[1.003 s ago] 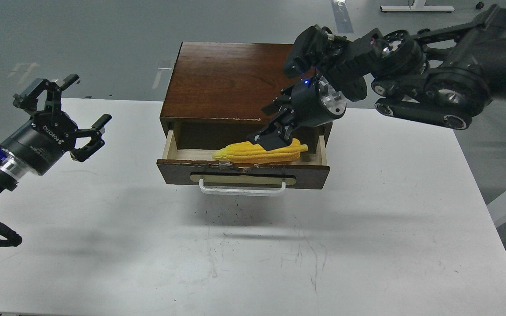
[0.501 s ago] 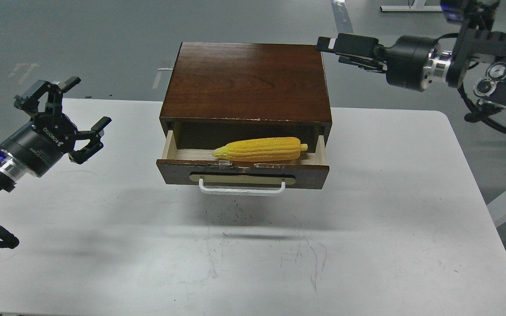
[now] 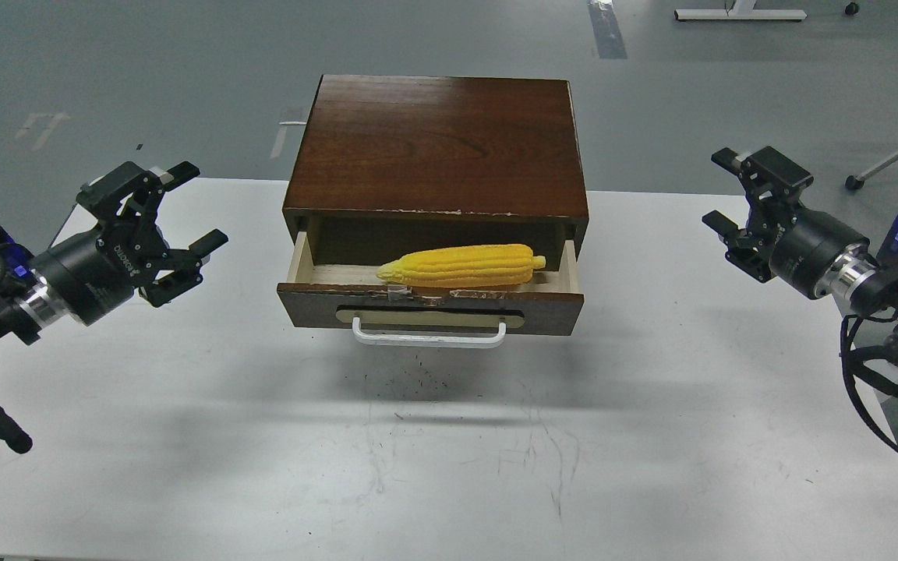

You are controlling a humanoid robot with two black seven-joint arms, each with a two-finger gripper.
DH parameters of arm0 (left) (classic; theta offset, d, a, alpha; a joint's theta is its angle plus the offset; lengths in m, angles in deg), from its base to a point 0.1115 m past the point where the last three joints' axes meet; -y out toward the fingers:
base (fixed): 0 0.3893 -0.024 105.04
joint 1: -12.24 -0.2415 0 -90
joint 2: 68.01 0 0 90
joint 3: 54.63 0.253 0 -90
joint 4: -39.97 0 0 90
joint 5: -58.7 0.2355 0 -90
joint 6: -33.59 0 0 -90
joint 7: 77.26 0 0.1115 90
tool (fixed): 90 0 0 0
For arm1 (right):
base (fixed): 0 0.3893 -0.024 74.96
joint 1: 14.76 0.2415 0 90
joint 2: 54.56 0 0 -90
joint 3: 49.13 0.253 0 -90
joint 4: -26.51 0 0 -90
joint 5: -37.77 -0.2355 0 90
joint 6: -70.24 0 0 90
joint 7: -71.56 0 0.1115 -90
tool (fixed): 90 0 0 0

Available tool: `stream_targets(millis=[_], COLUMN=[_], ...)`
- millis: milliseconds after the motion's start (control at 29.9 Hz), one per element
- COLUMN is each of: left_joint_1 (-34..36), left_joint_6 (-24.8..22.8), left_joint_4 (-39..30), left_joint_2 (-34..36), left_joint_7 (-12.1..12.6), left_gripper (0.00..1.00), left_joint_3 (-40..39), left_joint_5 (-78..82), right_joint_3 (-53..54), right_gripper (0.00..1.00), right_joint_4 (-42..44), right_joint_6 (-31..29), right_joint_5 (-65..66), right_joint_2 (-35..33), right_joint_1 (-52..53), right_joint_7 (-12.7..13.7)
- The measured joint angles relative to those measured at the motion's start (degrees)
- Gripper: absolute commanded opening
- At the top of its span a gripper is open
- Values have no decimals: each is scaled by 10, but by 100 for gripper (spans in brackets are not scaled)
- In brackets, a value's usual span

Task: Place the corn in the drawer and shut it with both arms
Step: 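Withdraw the right gripper up and away from the drawer, then bring the left gripper down to the front of the drawer handle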

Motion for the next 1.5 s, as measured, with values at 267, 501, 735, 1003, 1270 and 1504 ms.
stream_targets(millis=[267,501,735,1003,1270,1504], left_joint_1=[36,34,21,9,-31,-38], left_joint_6=[0,0,0,0,55,123], left_joint_4=[-101,-230,-296,-297,-294,-256], left_joint_2=[54,101,108,65,-15,-74], left_joint_7=[0,0,0,0,0,0], left_gripper=[0,0,0,0,0,0], left_joint_3=[-24,-31,12,93,101,100], left_joint_5=[3,14,98,267,344,357], right_joint_3=[2,1,1,1,1,1], right_gripper=[97,97,97,97,97,97], right_joint_4=[14,15,26,31,31,31], right_joint_6=[0,0,0,0,0,0], right_joint_5=[-1,-1,-1,0,0,0], right_joint_2=[2,3,8,14,14,14], right_joint_1=[-28,-32,-40,-44,-44,-47], right_joint_7=[0,0,0,0,0,0])
